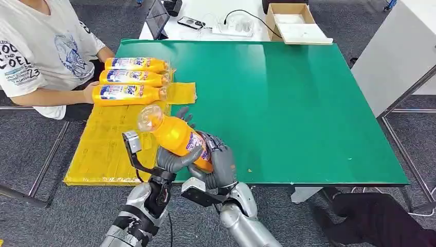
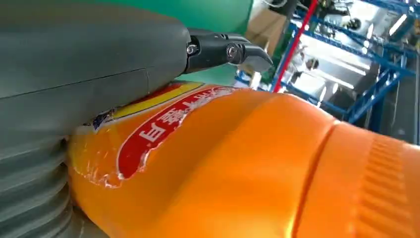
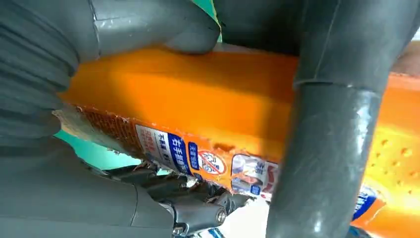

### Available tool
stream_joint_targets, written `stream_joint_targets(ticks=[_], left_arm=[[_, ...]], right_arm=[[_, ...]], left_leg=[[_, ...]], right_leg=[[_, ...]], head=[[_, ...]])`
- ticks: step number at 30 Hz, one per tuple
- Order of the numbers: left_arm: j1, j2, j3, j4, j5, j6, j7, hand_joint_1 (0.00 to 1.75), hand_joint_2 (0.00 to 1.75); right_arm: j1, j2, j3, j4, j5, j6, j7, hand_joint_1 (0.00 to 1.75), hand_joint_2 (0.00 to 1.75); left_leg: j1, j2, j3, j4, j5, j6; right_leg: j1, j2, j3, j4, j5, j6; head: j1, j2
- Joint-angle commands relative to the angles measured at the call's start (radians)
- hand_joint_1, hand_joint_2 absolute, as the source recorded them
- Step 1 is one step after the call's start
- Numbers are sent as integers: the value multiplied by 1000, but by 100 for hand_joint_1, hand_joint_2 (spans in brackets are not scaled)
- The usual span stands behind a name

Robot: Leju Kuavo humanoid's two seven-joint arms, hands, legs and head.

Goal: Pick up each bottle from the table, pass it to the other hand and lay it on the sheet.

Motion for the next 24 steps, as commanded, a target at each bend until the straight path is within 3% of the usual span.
stream_joint_targets(ticks=[1,2,3,4,21,23,24], left_arm=[[-77,-7,-53,71,-5,1,6,0,175],[-77,-10,-51,69,-4,6,2,84,175],[-75,-14,-45,64,1,9,-2,84,175],[-73,-15,-43,60,6,7,-4,175,175],[-48,-24,-19,-18,46,14,-13,175,175],[-45,-24,-15,-32,32,37,-22,175,175],[-44,-25,-14,-36,25,49,-25,175,175]], right_arm=[[-7,12,141,164,5,49,-10,175,175],[-10,12,148,174,3,64,-1,175,175],[-10,12,153,180,5,67,5,175,175],[-10,12,155,182,4,65,5,175,175],[-32,1,163,205,12,63,49,175,175],[-38,-2,155,202,14,55,62,134,175],[-40,-2,154,202,18,50,71,26,175]], left_leg=[[1,-1,6,0,-3,0],[1,-2,4,0,-1,0],[1,-2,6,0,-3,0],[1,-2,4,0,-2,0],[1,-2,2,0,-1,0],[1,-2,3,1,-2,0],[1,-3,5,1,-3,0]], right_leg=[[2,-2,7,-1,-3,-3],[1,-3,5,-1,-2,-2],[2,-3,8,-1,-3,-3],[1,-3,5,-1,-2,-2],[1,-3,3,0,-2,-2],[1,-3,4,0,-2,-2],[2,-4,6,0,-3,-3]], head=[[0,0],[0,0],[0,0],[0,0],[0,0],[0,0],[0,0]])
